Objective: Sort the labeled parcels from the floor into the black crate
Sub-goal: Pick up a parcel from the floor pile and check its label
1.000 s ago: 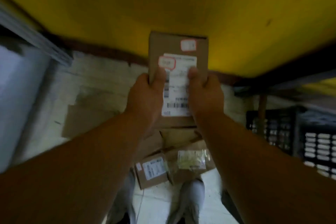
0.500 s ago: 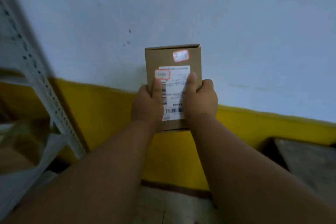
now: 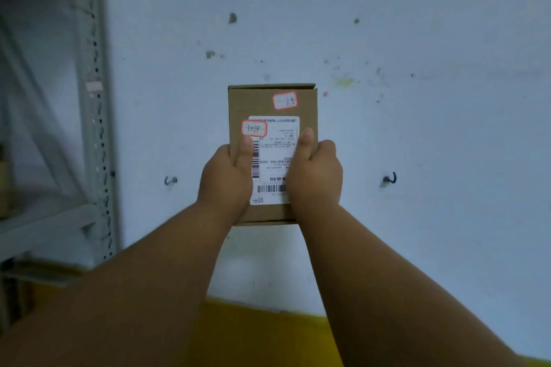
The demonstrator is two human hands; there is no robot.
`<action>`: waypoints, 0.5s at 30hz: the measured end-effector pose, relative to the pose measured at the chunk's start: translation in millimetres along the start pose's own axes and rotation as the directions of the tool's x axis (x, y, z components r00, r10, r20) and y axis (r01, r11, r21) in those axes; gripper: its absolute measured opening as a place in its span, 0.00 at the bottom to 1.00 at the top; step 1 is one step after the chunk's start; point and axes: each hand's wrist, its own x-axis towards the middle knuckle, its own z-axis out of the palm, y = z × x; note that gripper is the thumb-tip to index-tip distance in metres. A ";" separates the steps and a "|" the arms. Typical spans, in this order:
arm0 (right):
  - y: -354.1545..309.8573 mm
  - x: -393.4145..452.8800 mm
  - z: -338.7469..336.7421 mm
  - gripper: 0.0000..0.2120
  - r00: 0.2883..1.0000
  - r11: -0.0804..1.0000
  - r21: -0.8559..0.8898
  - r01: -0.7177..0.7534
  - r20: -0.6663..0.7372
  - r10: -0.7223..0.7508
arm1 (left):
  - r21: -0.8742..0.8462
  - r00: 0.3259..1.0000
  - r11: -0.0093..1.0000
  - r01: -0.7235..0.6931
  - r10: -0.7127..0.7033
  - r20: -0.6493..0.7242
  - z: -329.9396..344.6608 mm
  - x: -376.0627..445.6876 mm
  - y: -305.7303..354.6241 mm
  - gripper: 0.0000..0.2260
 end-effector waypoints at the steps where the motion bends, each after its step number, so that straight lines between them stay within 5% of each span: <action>1: -14.5 5.0 -0.4 0.26 1.000 0.999 0.034 0.009 0.011 -0.009 | 0.029 0.999 0.999 -0.030 0.031 -0.030 -11.3 6.8 13.5 0.23; 7: -93.3 -2.3 1.3 0.25 0.983 0.954 0.283 0.103 0.115 -0.140 | 0.244 0.962 0.967 -0.073 0.133 -0.239 -95.5 6.4 81.1 0.28; 15: -243.6 -119.0 -9.1 0.25 0.889 0.808 0.590 0.007 0.366 -0.275 | 0.504 0.826 0.850 0.154 0.168 -0.538 -268.3 -86.8 176.0 0.23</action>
